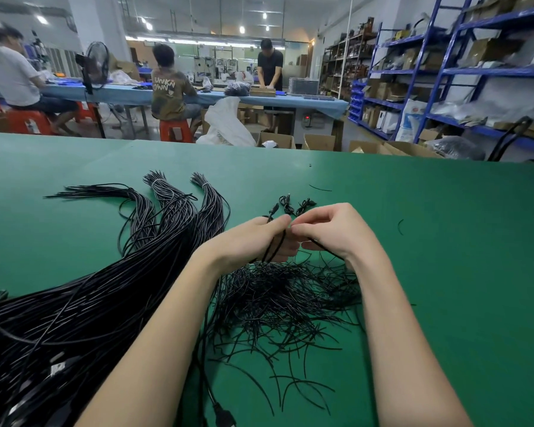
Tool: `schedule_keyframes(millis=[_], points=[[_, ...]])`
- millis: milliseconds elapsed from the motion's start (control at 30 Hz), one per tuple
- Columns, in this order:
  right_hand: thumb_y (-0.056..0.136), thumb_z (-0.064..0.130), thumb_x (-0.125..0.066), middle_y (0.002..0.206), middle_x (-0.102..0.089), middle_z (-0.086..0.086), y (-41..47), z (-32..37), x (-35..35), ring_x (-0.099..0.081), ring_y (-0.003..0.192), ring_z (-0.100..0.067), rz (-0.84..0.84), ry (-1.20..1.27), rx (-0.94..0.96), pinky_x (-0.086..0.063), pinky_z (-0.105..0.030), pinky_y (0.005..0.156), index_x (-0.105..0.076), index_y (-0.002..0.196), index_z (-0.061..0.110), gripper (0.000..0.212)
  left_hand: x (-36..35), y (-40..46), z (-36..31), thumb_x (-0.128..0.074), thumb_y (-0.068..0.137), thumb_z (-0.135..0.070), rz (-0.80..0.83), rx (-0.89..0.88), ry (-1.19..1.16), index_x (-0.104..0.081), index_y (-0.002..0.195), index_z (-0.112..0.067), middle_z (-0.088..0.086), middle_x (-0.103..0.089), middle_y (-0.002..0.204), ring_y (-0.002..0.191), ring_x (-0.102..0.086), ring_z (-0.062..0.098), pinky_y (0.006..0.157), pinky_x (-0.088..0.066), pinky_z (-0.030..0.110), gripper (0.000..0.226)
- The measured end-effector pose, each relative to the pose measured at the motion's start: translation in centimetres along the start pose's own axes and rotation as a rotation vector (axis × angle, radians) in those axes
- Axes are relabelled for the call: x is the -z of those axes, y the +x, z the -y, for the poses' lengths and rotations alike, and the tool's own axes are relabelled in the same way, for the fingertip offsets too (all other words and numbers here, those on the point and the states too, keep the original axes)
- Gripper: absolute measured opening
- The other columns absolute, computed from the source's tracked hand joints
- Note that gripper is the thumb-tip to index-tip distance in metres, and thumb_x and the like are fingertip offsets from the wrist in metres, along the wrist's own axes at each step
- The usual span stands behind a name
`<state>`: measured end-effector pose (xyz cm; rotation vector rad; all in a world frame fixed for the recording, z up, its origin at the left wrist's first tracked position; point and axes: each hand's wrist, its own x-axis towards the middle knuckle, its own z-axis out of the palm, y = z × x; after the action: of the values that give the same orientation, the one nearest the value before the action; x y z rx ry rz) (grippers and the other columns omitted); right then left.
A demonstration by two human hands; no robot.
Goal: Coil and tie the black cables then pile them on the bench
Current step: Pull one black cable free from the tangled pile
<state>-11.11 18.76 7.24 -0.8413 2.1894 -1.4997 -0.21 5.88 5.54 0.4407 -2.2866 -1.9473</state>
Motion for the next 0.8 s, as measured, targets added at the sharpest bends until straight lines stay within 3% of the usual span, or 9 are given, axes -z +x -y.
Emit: schedule_keyframes(millis=[133,233,333,433,533,667,800], points=[[0.089,-0.001,-0.064,0.080,-0.078,-0.010,0.3,0.2,-0.4,-0.077,0.075,-0.020,0.022,0.021,-0.046,-0.063,-0.030,0.076,-0.081,0.084,0.017,0.025,-0.1,0.3,0.2,-0.033,0.110,-0.035,-0.076,-0.024,0.004,-0.066,0.120,0.003,0.014,-0.072,0.120,0.114,-0.068,0.023,0.104,-0.051,0.033,0.052],[0.085,0.008,-0.074,0.074,-0.074,-0.005,0.3,0.1,0.0,-0.062,0.059,-0.013,0.042,-0.060,-0.025,-0.052,-0.026,0.064,-0.080,0.085,0.021,0.014,-0.3,0.2,-0.1,-0.031,0.110,-0.034,-0.077,-0.047,-0.025,-0.063,0.107,0.000,0.012,-0.065,0.107,0.102,-0.063,0.026,0.100,-0.048,0.031,0.047],[0.080,0.021,-0.084,0.079,-0.076,-0.004,0.2,0.0,0.9,-0.055,0.062,-0.012,0.049,-0.140,-0.041,-0.041,-0.025,0.060,-0.079,0.082,0.022,0.006,-0.2,0.2,-0.2,-0.032,0.110,-0.035,-0.117,-0.049,-0.048,-0.064,0.118,0.003,0.014,-0.070,0.117,0.112,-0.068,0.026,0.103,-0.052,0.035,0.050],[0.084,0.015,-0.083,0.070,-0.075,-0.009,0.0,-0.2,1.2,-0.057,0.058,-0.013,0.148,-0.036,-0.090,-0.048,-0.018,0.051,-0.079,0.084,0.013,0.005,-0.1,0.2,-0.2,-0.032,0.110,-0.036,-0.128,-0.043,-0.073,-0.060,0.129,0.003,0.017,-0.070,0.121,0.115,-0.068,0.026,0.102,-0.053,0.034,0.052],[0.084,0.007,-0.083,0.068,-0.074,-0.007,-0.2,-0.2,1.1,-0.065,0.056,-0.009,0.233,0.034,-0.116,-0.054,-0.014,0.053,-0.076,0.093,0.008,0.011,-0.2,0.2,-0.4,-0.032,0.110,-0.037,-0.143,-0.045,-0.131,-0.060,0.129,0.002,0.018,-0.070,0.121,0.114,-0.068,0.026,0.097,-0.055,0.029,0.051],[0.084,0.001,-0.081,0.077,-0.077,-0.013,-0.3,-0.1,0.5,-0.072,0.064,-0.016,0.178,0.096,-0.017,-0.060,-0.020,0.060,-0.075,0.089,0.008,0.011,-0.5,0.2,-0.5,-0.031,0.110,-0.035,-0.121,-0.028,-0.293,-0.058,0.130,0.004,0.019,-0.070,0.120,0.106,-0.067,0.032,0.100,-0.054,0.039,0.051],[0.080,-0.003,-0.082,0.073,-0.077,-0.010,-0.3,-0.1,-0.4,-0.074,0.062,-0.018,0.058,0.104,0.068,-0.057,-0.020,0.056,-0.076,0.086,0.006,0.013,-0.8,0.1,-0.7,-0.031,0.110,-0.035,-0.073,-0.020,-0.350,-0.060,0.128,0.003,0.021,-0.069,0.109,0.090,-0.064,0.027,0.075,-0.060,0.030,0.051]])
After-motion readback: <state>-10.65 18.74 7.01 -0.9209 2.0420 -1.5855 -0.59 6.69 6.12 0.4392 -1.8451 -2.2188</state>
